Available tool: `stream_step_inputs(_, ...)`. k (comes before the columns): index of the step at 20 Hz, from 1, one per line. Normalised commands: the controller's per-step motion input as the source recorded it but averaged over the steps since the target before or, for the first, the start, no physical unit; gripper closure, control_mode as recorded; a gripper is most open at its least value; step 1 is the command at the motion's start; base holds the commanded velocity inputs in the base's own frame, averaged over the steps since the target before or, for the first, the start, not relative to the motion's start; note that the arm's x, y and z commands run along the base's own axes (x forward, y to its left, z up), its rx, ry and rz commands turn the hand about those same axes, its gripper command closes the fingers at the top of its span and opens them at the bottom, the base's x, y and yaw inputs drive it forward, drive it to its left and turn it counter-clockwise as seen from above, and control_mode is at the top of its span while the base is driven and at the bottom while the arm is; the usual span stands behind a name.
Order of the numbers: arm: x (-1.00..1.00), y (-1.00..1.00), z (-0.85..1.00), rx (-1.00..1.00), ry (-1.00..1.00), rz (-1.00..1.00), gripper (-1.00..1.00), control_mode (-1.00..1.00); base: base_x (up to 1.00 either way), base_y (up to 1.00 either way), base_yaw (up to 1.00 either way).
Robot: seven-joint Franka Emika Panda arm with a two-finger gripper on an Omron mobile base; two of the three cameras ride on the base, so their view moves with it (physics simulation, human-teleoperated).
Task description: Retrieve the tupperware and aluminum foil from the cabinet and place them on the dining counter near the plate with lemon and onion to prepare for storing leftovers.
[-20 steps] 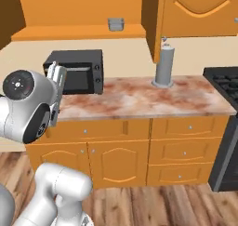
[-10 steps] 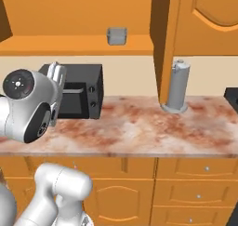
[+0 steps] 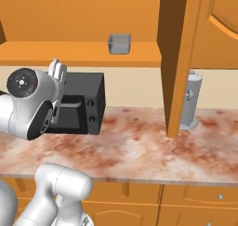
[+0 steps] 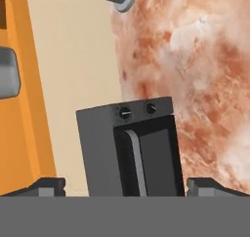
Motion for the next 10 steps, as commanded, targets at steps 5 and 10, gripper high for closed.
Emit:
stream_step_inputs(5, 0.09, -0.13, 0.49, -0.01, -0.13, 0.05, -1.00, -1.00, 0.00, 0.00, 0.00)
stream_step_inputs(10, 0.05, -0.10, 0.45, -0.17, -0.01, 0.01, -1.00, -1.00, 0.00, 0.00, 0.00)
